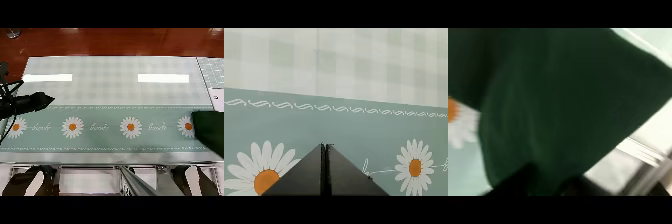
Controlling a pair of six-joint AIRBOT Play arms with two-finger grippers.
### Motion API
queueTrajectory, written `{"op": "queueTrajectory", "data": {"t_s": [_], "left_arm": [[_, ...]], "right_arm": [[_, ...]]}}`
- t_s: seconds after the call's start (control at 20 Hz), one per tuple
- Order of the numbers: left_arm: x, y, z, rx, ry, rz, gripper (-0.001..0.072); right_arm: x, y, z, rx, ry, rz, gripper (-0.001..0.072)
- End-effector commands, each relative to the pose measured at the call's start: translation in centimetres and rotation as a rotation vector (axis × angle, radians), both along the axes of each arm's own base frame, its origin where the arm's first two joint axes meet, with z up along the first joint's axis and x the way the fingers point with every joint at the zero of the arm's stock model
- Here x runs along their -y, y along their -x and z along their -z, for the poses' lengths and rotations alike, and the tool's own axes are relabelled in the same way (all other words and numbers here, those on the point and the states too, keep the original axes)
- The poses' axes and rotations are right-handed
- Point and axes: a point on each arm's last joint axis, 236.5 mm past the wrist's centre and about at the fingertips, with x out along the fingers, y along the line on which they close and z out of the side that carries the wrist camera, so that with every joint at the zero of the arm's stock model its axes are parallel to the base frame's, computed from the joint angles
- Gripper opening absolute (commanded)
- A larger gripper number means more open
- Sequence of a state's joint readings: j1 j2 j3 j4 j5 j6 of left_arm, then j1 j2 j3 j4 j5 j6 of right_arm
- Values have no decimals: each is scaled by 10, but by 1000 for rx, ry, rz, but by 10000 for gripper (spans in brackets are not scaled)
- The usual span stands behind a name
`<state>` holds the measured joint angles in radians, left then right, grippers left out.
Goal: Fold the shirts.
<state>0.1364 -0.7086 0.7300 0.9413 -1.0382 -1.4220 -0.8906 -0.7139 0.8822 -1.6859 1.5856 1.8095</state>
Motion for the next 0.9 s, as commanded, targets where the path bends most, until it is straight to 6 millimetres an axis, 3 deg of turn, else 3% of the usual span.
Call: {"op": "queueTrajectory", "data": {"t_s": [0.0, 0.05, 0.1, 0.15, 0.2, 0.25, 0.3, 0.35, 0.4, 0.45, 0.55, 0.6, 0.65, 0.75, 0.85], "left_arm": [[-4, -8, -5, 37, -4, -26, 20], [-9, -18, -13, 78, -9, -52, 19], [-13, -30, -27, 123, -11, -72, 18], [-12, -42, -44, 157, 10, -79, 18], [-6, -59, -68, 201, 37, -64, 18], [4, -75, -90, 248, 39, -18, 18], [19, -95, -111, 311, 15, 43, 18], [36, -110, -124, 368, -24, 115, 18], [54, -118, -120, 357, -51, 176, 18], [68, -117, -101, 292, -67, 219, 18], [71, -103, -28, 63, -165, 249, 18], [59, -94, 10, -56, -239, 233, 18], [47, -88, 34, -139, -276, 192, 18], [40, -89, 48, -180, -289, 165, 18], [40, -86, 48, -174, -309, 200, 19]], "right_arm": [[8, 30, 15, -89, 18, 28, 615], [14, 4, 4, -9, 26, -14, 615], [15, -38, -14, 107, 24, -89, 611], [7, -87, -34, 236, 1, -185, 551], [-16, -141, -56, 378, -40, -327, 386], [-55, -194, -78, 514, -96, -497, 204], [-108, -239, -95, 622, -149, -696, 36], [-158, -268, -99, 665, -178, -845, 36], [-196, -284, -87, 639, -172, -963, 36], [-221, -290, -60, 544, -133, -1070, 36], [-234, -289, 0, 290, -49, -1136, 34], [-235, -287, 23, 193, -23, -1155, 34], [-237, -287, 41, 132, -17, -1164, 34], [-241, -288, 61, 89, -38, -1167, 35], [-236, -281, 64, 48, -39, -1168, 35]]}}
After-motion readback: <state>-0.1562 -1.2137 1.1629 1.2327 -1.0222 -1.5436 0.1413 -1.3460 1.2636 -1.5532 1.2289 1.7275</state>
